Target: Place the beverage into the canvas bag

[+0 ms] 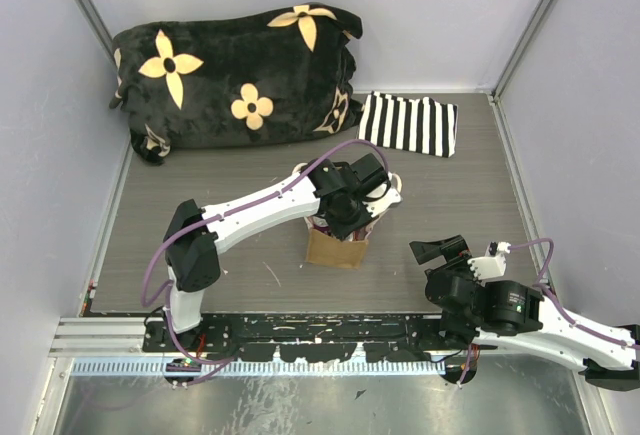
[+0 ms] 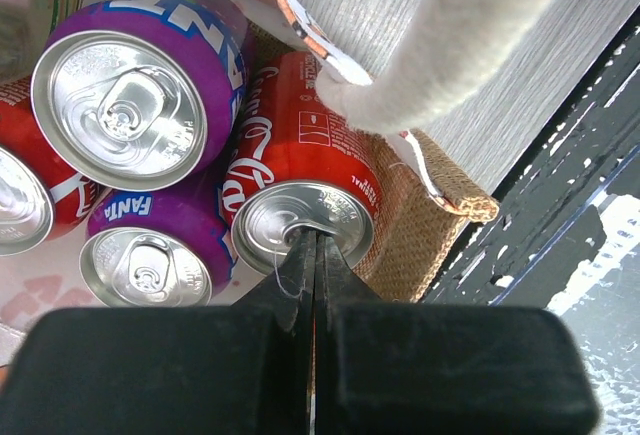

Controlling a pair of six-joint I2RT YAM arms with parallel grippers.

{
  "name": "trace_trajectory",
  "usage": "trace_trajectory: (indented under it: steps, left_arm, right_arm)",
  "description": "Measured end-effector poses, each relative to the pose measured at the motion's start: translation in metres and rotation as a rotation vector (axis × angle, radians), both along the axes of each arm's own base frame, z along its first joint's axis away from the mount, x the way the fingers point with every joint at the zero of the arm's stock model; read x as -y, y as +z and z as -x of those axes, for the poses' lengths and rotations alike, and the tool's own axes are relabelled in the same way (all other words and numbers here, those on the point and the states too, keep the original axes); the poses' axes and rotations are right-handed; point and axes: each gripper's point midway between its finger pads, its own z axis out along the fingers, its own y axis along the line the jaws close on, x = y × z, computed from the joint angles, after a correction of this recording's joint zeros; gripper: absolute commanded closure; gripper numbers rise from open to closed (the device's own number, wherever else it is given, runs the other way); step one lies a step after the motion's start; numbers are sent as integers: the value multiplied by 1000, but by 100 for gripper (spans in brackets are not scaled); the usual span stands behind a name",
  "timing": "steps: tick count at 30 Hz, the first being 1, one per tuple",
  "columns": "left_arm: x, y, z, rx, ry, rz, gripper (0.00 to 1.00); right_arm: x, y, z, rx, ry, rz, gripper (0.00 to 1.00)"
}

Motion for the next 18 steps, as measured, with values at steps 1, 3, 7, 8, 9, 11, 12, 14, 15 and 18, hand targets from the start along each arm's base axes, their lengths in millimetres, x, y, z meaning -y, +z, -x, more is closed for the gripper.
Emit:
trace_trajectory:
  steps: [1,3,7,8,9,11,12,14,15,18]
  left_arm:
    - [1,0,0,-2,0,3,99]
    - [2,0,1,-6,0,8,99]
    - [4,0,2,-15,0,17,99]
    - [5,0,2,-17,1,19,99]
    - [5,0,2,-19,1,20,99]
    - [7,0,2,-22,-1,26,99]
    - [8,0,2,-23,-1,30,99]
    - [12,0,1,-20,-1,40,98]
    - [13,0,1,-18,0,43,97]
    - [13,0,0,-16,0,43,82]
  right_arm:
    - [0,0,0,0,0,0,0]
    - [0,0,0,0,0,0,0]
    - [0,0,0,0,0,0,0]
    - [0,0,0,0,0,0,0]
    - [0,0,0,0,0,0,0]
    - [0,0,0,0,0,0,0]
    - [0,0,0,0,0,0,0]
    - [0,0,0,0,0,0,0]
    - [0,0,0,0,0,0,0]
    - [0,0,0,0,0,0,0]
